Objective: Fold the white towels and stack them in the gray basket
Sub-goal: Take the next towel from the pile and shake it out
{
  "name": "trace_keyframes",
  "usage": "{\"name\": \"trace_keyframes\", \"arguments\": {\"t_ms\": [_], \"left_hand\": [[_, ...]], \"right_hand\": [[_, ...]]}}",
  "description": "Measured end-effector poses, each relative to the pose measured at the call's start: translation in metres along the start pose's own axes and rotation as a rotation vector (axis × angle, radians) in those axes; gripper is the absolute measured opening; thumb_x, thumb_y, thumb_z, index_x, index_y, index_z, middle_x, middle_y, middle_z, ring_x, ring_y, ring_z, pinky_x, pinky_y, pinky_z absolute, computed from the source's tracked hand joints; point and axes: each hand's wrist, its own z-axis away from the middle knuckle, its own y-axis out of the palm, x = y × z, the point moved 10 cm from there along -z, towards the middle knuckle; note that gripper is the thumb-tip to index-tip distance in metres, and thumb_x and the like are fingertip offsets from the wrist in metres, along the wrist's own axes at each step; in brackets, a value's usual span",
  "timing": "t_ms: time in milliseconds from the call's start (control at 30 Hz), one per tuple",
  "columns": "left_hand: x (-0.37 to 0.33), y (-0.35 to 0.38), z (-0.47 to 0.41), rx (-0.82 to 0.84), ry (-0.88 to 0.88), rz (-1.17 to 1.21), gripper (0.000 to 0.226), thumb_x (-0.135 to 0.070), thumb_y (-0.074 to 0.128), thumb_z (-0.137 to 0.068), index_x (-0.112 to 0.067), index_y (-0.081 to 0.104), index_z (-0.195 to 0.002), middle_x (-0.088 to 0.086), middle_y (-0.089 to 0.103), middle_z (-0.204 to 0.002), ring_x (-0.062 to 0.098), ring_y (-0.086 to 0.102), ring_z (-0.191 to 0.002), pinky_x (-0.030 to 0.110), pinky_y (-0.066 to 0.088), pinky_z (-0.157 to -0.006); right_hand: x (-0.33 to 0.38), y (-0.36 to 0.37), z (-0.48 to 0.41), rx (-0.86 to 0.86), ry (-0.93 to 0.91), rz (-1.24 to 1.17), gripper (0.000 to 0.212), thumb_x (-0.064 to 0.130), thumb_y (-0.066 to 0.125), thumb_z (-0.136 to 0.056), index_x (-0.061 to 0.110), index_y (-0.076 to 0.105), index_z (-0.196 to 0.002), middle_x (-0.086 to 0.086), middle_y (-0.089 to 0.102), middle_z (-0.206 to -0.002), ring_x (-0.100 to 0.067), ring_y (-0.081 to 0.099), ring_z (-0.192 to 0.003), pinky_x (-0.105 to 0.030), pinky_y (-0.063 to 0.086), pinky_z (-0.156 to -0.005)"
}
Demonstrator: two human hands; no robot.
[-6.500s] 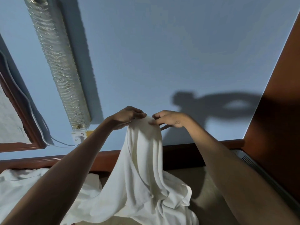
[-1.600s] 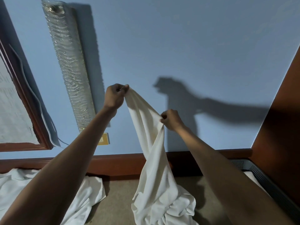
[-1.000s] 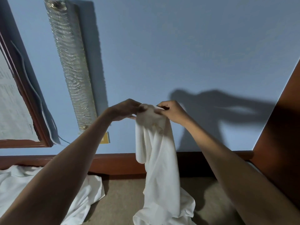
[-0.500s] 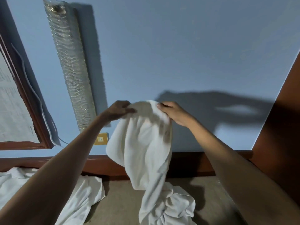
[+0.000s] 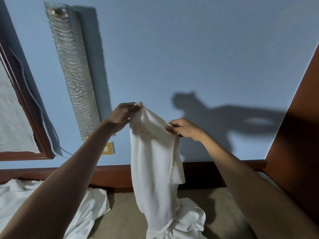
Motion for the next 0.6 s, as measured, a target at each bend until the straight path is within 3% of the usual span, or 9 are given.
{"name": "trace_keyframes", "arguments": {"t_ms": [67, 133, 200, 267, 333, 367, 433, 500, 600], "left_hand": [[0.014, -0.015, -0.001, -0.117, -0.055, 0.087, 0.061, -0.053, 0.084, -0.076, -0.001, 0.068, -0.104, 0.017, 0.060, -0.096, 0.031, 0.056, -0.091, 0.045, 0.043, -0.082], [0.026, -0.018, 0.003, -0.134, -0.099, 0.028, 0.050, -0.053, 0.084, -0.075, -0.007, 0.072, -0.091, 0.016, 0.064, -0.091, 0.031, 0.057, -0.085, 0.038, 0.042, -0.069], [0.039, -0.002, 0.006, 0.022, -0.157, -0.110, 0.039, -0.050, 0.085, -0.074, -0.015, 0.072, -0.085, 0.009, 0.070, -0.092, 0.028, 0.057, -0.083, 0.034, 0.038, -0.063], [0.046, 0.029, 0.018, 0.235, -0.225, -0.216, 0.026, -0.036, 0.082, -0.084, -0.017, 0.072, -0.099, 0.000, 0.075, -0.102, 0.026, 0.063, -0.089, 0.034, 0.046, -0.071], [0.047, 0.049, 0.025, 0.345, -0.243, -0.334, 0.033, -0.035, 0.077, -0.088, -0.015, 0.074, -0.114, 0.003, 0.077, -0.109, 0.021, 0.072, -0.095, 0.031, 0.055, -0.081], [0.045, 0.052, 0.024, 0.352, -0.216, -0.363, 0.037, -0.039, 0.077, -0.085, -0.013, 0.077, -0.112, 0.007, 0.078, -0.108, 0.020, 0.073, -0.096, 0.030, 0.057, -0.082], [0.037, 0.049, 0.022, 0.330, -0.154, -0.337, 0.035, -0.044, 0.077, -0.082, -0.012, 0.081, -0.097, 0.008, 0.077, -0.099, 0.019, 0.072, -0.089, 0.031, 0.057, -0.078], [0.032, 0.034, 0.017, 0.253, -0.112, -0.242, 0.037, -0.049, 0.079, -0.079, -0.012, 0.080, -0.084, 0.006, 0.072, -0.086, 0.018, 0.067, -0.080, 0.033, 0.052, -0.074], [0.035, 0.014, 0.010, 0.129, -0.101, -0.136, 0.077, -0.066, 0.083, -0.071, 0.004, 0.072, -0.101, 0.014, 0.069, -0.095, 0.026, 0.064, -0.088, 0.045, 0.048, -0.083]], "right_hand": [[-0.004, -0.006, 0.000, -0.059, 0.016, -0.016, 0.032, 0.026, 0.064, -0.101, 0.023, 0.065, -0.069, 0.012, 0.054, -0.064, -0.009, 0.047, -0.069, -0.028, 0.040, -0.069], [0.008, -0.010, -0.002, -0.110, -0.056, 0.026, 0.029, 0.026, 0.061, -0.102, 0.018, 0.064, -0.074, 0.003, 0.049, -0.068, -0.012, 0.042, -0.067, -0.031, 0.033, -0.064], [0.028, -0.006, -0.005, -0.110, -0.147, 0.056, 0.030, 0.031, 0.060, -0.102, 0.009, 0.065, -0.083, -0.003, 0.047, -0.075, -0.015, 0.041, -0.072, -0.033, 0.030, -0.067], [0.043, 0.000, -0.009, -0.087, -0.180, 0.095, 0.030, 0.034, 0.060, -0.101, 0.006, 0.069, -0.093, -0.003, 0.054, -0.078, -0.013, 0.047, -0.074, -0.033, 0.035, -0.069], [0.049, 0.008, -0.012, -0.071, -0.178, 0.141, 0.025, 0.034, 0.064, -0.099, 0.012, 0.074, -0.095, -0.001, 0.067, -0.081, -0.009, 0.054, -0.076, -0.031, 0.041, -0.072], [0.048, 0.011, -0.013, -0.080, -0.183, 0.138, 0.023, 0.037, 0.067, -0.097, 0.015, 0.075, -0.095, -0.002, 0.072, -0.085, -0.008, 0.058, -0.078, -0.030, 0.043, -0.074], [0.040, 0.012, -0.012, -0.103, -0.181, 0.107, 0.024, 0.041, 0.073, -0.090, 0.017, 0.076, -0.092, -0.003, 0.076, -0.090, -0.008, 0.062, -0.080, -0.029, 0.044, -0.074], [0.024, 0.008, -0.009, -0.123, -0.143, 0.120, 0.018, 0.035, 0.076, -0.090, 0.017, 0.074, -0.087, -0.001, 0.075, -0.083, -0.008, 0.061, -0.074, -0.029, 0.042, -0.070], [0.008, 0.000, -0.001, -0.107, -0.113, 0.212, 0.040, 0.031, 0.072, -0.095, 0.015, 0.053, -0.064, 0.008, 0.041, -0.055, -0.006, 0.033, -0.054, -0.028, 0.024, -0.053]]}}
